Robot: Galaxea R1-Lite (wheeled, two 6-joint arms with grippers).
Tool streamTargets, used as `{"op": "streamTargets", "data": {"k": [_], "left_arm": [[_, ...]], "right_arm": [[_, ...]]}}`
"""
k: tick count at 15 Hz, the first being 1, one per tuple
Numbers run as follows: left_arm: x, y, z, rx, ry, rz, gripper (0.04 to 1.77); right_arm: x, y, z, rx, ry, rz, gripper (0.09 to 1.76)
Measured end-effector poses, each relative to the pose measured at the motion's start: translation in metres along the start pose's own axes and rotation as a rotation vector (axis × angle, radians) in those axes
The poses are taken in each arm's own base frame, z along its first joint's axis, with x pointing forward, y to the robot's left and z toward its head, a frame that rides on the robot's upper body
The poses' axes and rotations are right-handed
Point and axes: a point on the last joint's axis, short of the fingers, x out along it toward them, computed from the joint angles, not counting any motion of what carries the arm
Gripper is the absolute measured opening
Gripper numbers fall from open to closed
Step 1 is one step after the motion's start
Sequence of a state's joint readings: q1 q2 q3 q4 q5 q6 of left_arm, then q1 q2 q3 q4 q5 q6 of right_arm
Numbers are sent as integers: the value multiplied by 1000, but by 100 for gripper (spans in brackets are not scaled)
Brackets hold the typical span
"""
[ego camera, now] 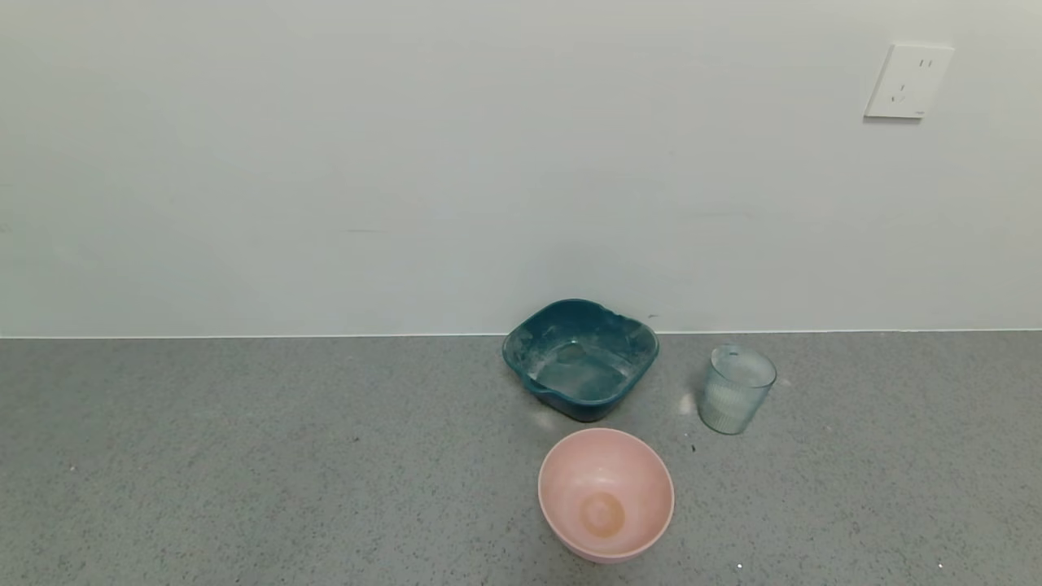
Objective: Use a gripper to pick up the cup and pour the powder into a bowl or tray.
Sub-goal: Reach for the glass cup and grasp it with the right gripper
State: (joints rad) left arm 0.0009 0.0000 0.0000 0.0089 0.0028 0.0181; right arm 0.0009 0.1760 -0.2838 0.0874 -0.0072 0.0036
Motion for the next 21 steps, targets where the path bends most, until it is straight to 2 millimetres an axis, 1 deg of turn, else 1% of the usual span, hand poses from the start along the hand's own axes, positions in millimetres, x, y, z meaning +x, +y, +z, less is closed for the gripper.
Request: {"op": "streamTargets", "data": {"k": [14,16,18,19,21], "left_arm": [[0,0,0,0,0,0,176],[0,0,0,0,0,0,176],[0,0,0,0,0,0,176],[0,0,0,0,0,0,176],[0,0,0,0,0,0,176]], "right_arm": [[0,0,0,0,0,0,171],[12,0,26,0,30,3,171],[31,0,53,0,77,8,171],[45,1,63,0,116,11,171],[76,1,72,-2,201,18,171]]}}
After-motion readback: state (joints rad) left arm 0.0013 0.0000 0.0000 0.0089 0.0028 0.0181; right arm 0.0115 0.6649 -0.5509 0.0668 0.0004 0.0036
